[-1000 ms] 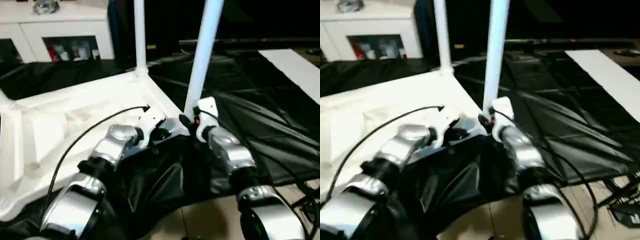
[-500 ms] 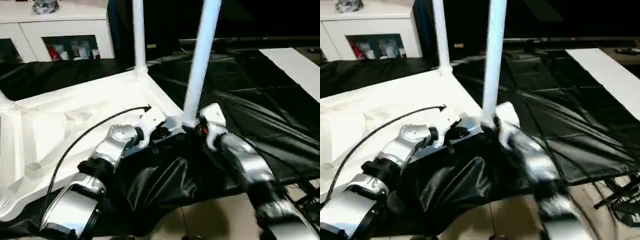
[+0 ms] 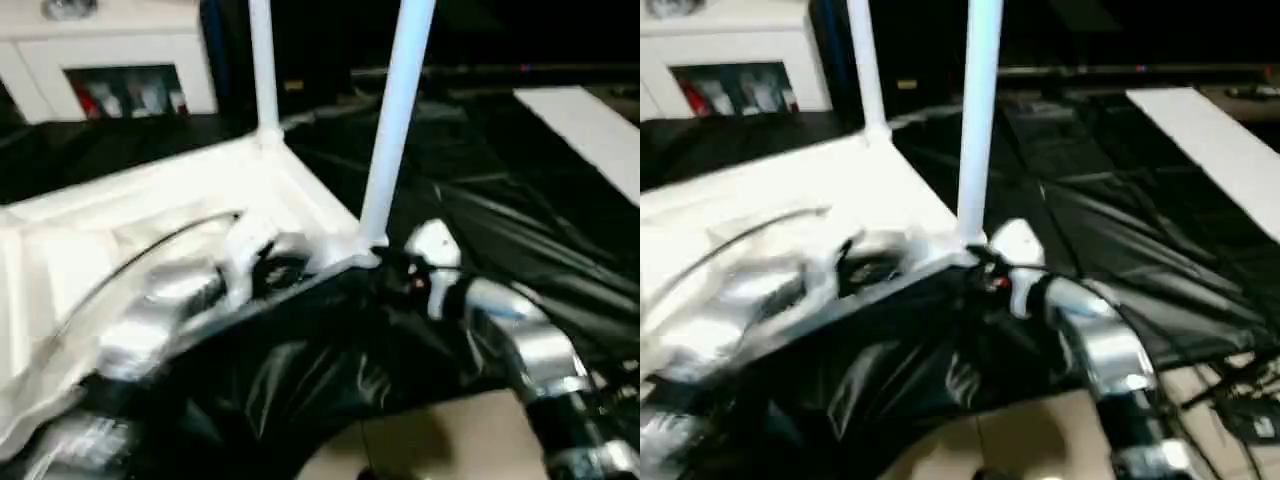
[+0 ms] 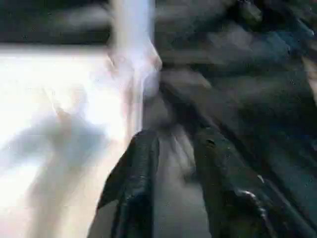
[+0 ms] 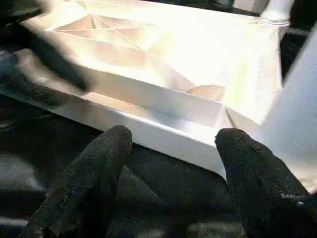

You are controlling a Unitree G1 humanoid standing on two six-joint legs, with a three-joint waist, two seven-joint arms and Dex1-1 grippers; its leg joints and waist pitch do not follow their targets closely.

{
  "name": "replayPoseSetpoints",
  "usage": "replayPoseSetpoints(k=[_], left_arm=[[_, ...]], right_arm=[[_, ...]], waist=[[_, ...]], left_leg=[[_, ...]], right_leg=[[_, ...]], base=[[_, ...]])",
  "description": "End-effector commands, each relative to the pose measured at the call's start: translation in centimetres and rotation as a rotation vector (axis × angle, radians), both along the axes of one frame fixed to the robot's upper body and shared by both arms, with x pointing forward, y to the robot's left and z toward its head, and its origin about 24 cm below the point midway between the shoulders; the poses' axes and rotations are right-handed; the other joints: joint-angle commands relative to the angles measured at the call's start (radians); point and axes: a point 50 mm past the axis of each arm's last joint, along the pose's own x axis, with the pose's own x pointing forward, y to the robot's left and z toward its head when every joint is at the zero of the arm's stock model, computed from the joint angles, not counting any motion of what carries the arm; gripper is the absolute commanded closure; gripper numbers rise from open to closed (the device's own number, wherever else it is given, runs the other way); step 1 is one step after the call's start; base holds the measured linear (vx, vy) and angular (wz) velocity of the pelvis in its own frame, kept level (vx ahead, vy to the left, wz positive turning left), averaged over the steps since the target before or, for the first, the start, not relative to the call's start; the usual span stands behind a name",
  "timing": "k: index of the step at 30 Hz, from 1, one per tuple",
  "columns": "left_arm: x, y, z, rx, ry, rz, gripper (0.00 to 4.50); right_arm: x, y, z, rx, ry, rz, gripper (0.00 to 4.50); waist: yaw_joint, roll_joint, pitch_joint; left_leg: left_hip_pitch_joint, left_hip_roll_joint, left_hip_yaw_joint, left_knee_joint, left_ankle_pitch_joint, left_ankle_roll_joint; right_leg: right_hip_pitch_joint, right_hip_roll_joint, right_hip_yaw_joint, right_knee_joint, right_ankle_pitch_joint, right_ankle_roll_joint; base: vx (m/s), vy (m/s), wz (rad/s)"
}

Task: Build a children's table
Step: Rotate leg to tighten

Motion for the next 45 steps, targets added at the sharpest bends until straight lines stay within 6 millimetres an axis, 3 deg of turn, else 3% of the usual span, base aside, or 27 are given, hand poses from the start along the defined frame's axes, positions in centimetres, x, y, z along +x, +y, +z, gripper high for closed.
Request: replayPoseSetpoints(k=[1,3,5,6,7,8,9,10,11,12,16,17,18,21,22,25,27,30,33,34,37,40,45], left_arm=[[-1.0,0.1,0.7,-0.005,0.023,-0.033,2.52],[-2.8,1.1,0.5,0.031,0.084,-0.03,2.42],[-3.6,1.7,0.4,0.067,0.108,-0.007,2.28],[-4.0,2.0,0.4,0.086,0.122,0.011,2.19],[-4.0,2.0,0.4,0.086,0.122,0.011,1.97],[-4.3,2.4,0.4,0.117,0.124,0.035,1.9],[-4.3,3.4,0.4,0.173,0.107,0.126,1.85],[-4.3,3.6,0.4,0.184,0.102,0.145,1.79],[-4.3,3.9,0.4,0.194,0.097,0.161,1.79],[-4.2,4.1,0.5,0.204,0.089,0.179,1.55],[-3.9,4.9,0.7,0.234,0.07,0.24,1.34],[-3.9,5.3,0.7,0.257,0.075,0.249,1.23],[-3.8,5.4,0.7,0.268,0.073,0.254,1.23],[-3.5,5.6,0.8,0.294,0.061,0.275,1.0],[-3.2,5.8,0.7,0.312,0.05,0.289,0.98],[-2.9,6.0,0.6,0.338,0.034,0.311,0.65],[-2.8,5.9,0.6,0.346,0.027,0.304,0.57],[-2.5,5.9,0.4,0.365,0.01,0.302,0.32],[-2.2,5.7,0.3,0.369,-0.007,0.304,0.13],[-2.2,5.7,0.3,0.369,-0.008,0.304,0.06],[-2.0,5.8,0.3,0.367,-0.033,0.323,0.06],[-2.7,6.3,0.6,0.301,-0.05,0.335,0.06],[-4.9,8.0,1.3,0.2,0.001,0.329,0.06]], right_arm=[[0.6,0.5,0.3,0.004,-0.005,-0.007,1.32],[1.4,1.0,0.2,0.013,-0.007,-0.046,1.32],[2.1,1.4,0.3,0.031,-0.006,-0.09,1.32],[2.6,1.6,0.3,0.045,0.001,-0.125,1.32],[2.6,1.6,0.3,0.045,0.001,-0.125,1.32],[3.2,1.8,0.4,0.064,0.008,-0.166,1.32],[4.5,2.3,0.6,0.098,0.019,-0.252,1.32],[4.7,2.5,0.7,0.104,0.019,-0.268,1.32],[4.9,2.6,0.8,0.117,0.021,-0.274,1.32],[5.2,2.7,0.8,0.128,0.027,-0.293,1.32],[6.1,2.5,0.7,0.154,0.042,-0.409,1.32],[6.4,2.2,0.4,0.143,0.054,-0.467,1.32],[6.7,1.8,0.2,0.128,0.061,-0.522,1.32],[7.3,0.9,-0.1,0.112,0.072,-0.623,1.32],[7.6,0.4,-0.2,0.109,0.079,-0.671,1.32],[7.9,-0.7,-0.3,0.108,0.088,-0.755,1.32],[8.1,-2.0,-0.4,0.102,0.093,-0.823,1.32],[8.5,-3.8,0.0,0.106,0.089,-0.904,1.32],[8.7,-4.8,0.3,0.097,0.075,-0.943,1.32],[8.7,-4.8,0.3,0.097,0.075,-0.944,1.32],[8.9,-5.5,0.6,0.097,0.06,-0.949,1.32],[8.8,-5.0,0.5,0.06,0.026,-0.867,1.32],[7.8,-3.4,-0.6,0.034,0.004,-0.719,1.32]], waist=[[-0.001,-0.009,-0.06],[0.004,-0.004,-0.058],[0.004,-0.016,-0.051],[0.005,-0.012,-0.048],[0.003,-0.012,-0.046],[0.004,-0.027,-0.046],[-0.001,-0.027,-0.045],[-0.007,-0.027,-0.045],[-0.006,-0.024,-0.046],[-0.005,-0.023,-0.043],[-0.005,-0.027,-0.047],[0.001,-0.004,-0.047],[-0.005,-0.015,-0.046],[0.0,-0.011,-0.047],[0.004,-0.001,-0.048],[0.008,-0.003,-0.044],[0.013,0.0,-0.044],[0.022,0.003,-0.044],[0.021,0.004,-0.044],[0.021,0.002,-0.045],[0.016,0.001,-0.046],[0.011,0.002,-0.05],[-0.006,0.002,-0.049]], left_leg=[[0.018,0.04,-0.006,-0.067,-0.262,0.038],[0.027,0.044,-0.011,-0.07,-0.303,0.006],[0.03,0.042,-0.011,-0.073,-0.339,-0.008],[0.037,0.04,-0.012,-0.072,-0.369,-0.021],[0.036,0.039,-0.015,-0.075,-0.394,-0.033],[0.038,0.04,-0.014,-0.074,-0.4,-0.034],[0.036,0.041,-0.02,-0.075,-0.418,-0.047],[0.027,0.036,-0.025,-0.078,-0.421,-0.056],[0.03,0.037,-0.025,-0.077,-0.425,-0.06],[0.044,0.036,-0.022,-0.073,-0.463,-0.065],[0.04,0.034,-0.026,-0.073,-0.472,-0.07],[0.043,0.033,-0.028,-0.074,-0.482,-0.075],[0.043,0.033,-0.026,-0.073,-0.496,-0.077],[0.05,0.031,-0.026,-0.069,-0.525,-0.084],[0.054,0.03,-0.027,-0.068,-0.536,-0.086],[0.064,0.027,-0.024,-0.062,-0.566,-0.084],[0.062,0.028,-0.028,-0.063,-0.573,-0.084],[0.068,0.027,-0.028,-0.06,-0.597,-0.087],[0.062,0.026,-0.031,-0.06,-0.601,-0.086],[0.054,0.026,-0.033,-0.063,-0.595,-0.085],[0.052,0.024,-0.033,-0.059,-0.594,-0.081],[0.025,0.024,-0.036,-0.062,-0.523,-0.071],[0.03,0.025,-0.032,-0.059,-0.526,-0.054]], right_leg=[[0.038,-0.07,0.046,-0.064,-0.346,-0.181],[0.032,-0.076,0.05,-0.064,-0.402,-0.172],[0.026,-0.073,0.05,-0.072,-0.457,-0.15],[0.02,-0.074,0.051,-0.076,-0.49,-0.138],[0.022,-0.074,0.05,-0.079,-0.514,-0.125],[0.02,-0.073,0.049,-0.082,-0.523,-0.114],[0.019,-0.08,0.051,-0.075,-0.535,-0.12],[0.029,-0.079,0.046,-0.077,-0.56,-0.103],[0.026,-0.078,0.046,-0.079,-0.562,-0.094],[0.012,-0.073,0.048,-0.085,-0.557,-0.086],[0.017,-0.074,0.047,-0.081,-0.551,-0.085],[0.015,-0.074,0.048,-0.079,-0.541,-0.087],[0.013,-0.07,0.046,-0.081,-0.531,-0.092],[0.01,-0.07,0.044,-0.083,-0.541,-0.092],[0.007,-0.07,0.044,-0.083,-0.541,-0.093],[0.0,-0.067,0.039,-0.094,-0.574,-0.083],[0.004,-0.067,0.036,-0.093,-0.588,-0.069],[-0.002,-0.065,0.033,-0.093,-0.583,-0.071],[0.005,-0.067,0.03,-0.093,-0.59,-0.067],[0.011,-0.069,0.028,-0.092,-0.591,-0.065],[0.012,-0.07,0.025,-0.092,-0.603,-0.065],[0.03,-0.08,0.028,-0.084,-0.581,-0.08],[0.021,-0.073,0.03,-0.083,-0.561,-0.105]], base=[[0.0,0.0,0.0],[0.0,0.0,0.0],[0.0,0.0,0.0],[0.0,0.0,0.0],[0.0,0.0,0.0],[0.0,0.0,0.0],[0.0,0.0,0.0],[0.0,0.0,0.0],[0.0,0.0,0.0],[0.0,0.0,0.0],[0.0,0.0,0.0],[0.0,0.0,0.0],[0.0,0.0,0.0],[0.0,0.0,0.0],[0.0,0.0,0.0],[0.0,0.0,0.0],[0.0,0.0,0.0],[0.0,0.0,0.0],[0.0,0.0,0.0],[0.0,0.0,0.0],[0.0,0.0,0.0],[0.0,0.0,0.0],[0.0,0.0,0.0]])
